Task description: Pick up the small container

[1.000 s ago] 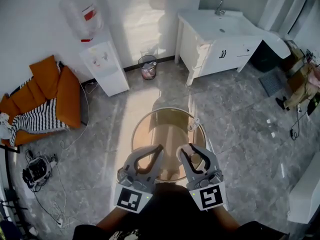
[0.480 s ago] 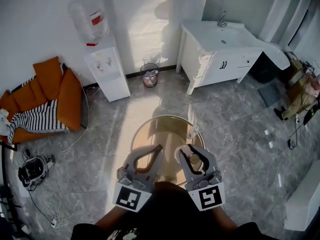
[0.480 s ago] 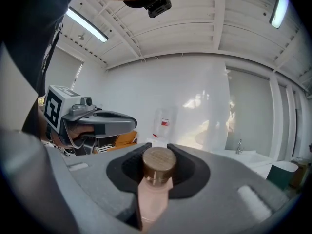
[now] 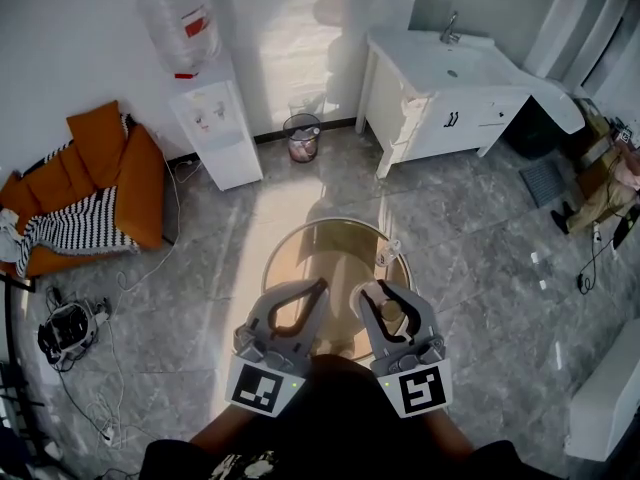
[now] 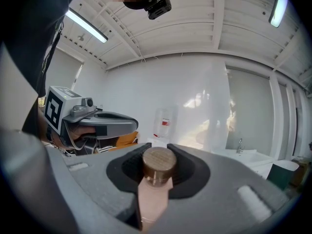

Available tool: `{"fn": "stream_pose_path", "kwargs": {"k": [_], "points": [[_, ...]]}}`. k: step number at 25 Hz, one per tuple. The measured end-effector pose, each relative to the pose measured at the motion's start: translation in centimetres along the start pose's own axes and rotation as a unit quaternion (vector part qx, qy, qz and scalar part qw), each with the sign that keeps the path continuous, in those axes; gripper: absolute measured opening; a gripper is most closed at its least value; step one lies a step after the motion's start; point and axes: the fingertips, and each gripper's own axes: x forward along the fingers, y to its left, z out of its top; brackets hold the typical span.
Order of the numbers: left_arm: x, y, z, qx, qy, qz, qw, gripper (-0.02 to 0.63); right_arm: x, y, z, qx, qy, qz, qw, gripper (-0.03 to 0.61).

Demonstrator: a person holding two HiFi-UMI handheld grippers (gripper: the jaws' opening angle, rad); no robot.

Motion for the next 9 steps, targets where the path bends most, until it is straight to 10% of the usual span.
{"fn": "stream_pose_path", "kwargs": {"k": [9], "points": [[-0.5, -0.83, -0.38, 0.009, 0.004, -0.001, 1.0, 0.02, -0.3, 0.88, -0.36, 0.002, -0.002, 0.008, 1.0, 0.094]]}}
